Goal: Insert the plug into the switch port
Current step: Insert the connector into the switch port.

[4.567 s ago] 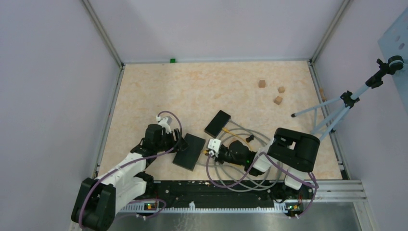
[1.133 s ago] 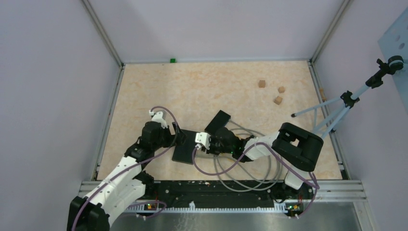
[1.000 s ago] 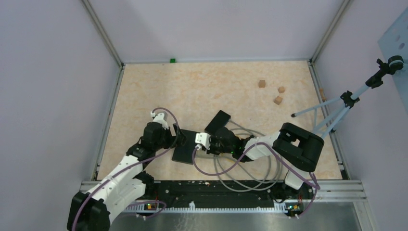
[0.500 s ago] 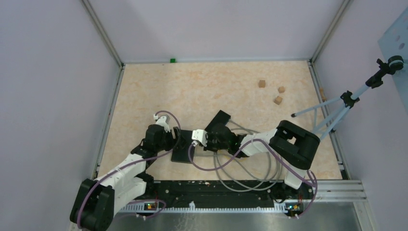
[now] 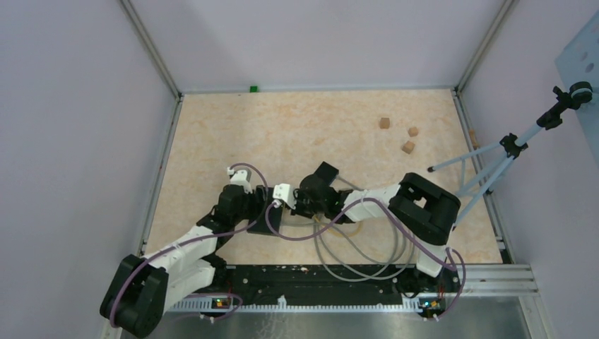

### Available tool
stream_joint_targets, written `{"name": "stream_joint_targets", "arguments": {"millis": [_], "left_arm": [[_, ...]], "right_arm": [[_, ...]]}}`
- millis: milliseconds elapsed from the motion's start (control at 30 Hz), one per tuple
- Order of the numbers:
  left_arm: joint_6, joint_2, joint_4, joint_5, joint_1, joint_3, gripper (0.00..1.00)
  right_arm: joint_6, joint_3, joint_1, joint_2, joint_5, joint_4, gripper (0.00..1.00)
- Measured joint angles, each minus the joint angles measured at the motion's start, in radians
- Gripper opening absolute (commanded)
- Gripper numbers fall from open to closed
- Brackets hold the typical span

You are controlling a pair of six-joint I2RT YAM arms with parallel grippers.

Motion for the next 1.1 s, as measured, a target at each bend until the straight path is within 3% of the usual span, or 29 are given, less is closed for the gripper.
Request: {"name": "stream_joint_targets", "arguments": {"millis": [300,600,700,867,1100], "left_arm": [[-0.020,-0.063,-0.080,-0.010,-0.053,0.006,0.98],[-0.037,-0.111,-0.230,0.063,-0.066,0.100,0.99],[-0.036,-0.142,-0.255,0.065,-0.066,0.126,0.99],[-0.035,-0.191,-0.306,0.062,-0.066,0.143,0.99],[-0.042,-0.261,-0.418,0.030,-0.066,0.174,0.99]], "right_arm": [[-0.019,-0.145,0.028,-0.068,0.018,0.122,0.00],[0.047,-0.259,0.057,-0.142,0.048,0.183,0.00],[0.087,-0.286,0.060,-0.170,0.075,0.182,0.10],[0.131,-0.325,0.060,-0.221,0.103,0.154,0.35],[0.249,-0.279,0.059,-0.305,0.196,0.003,0.44]]}}
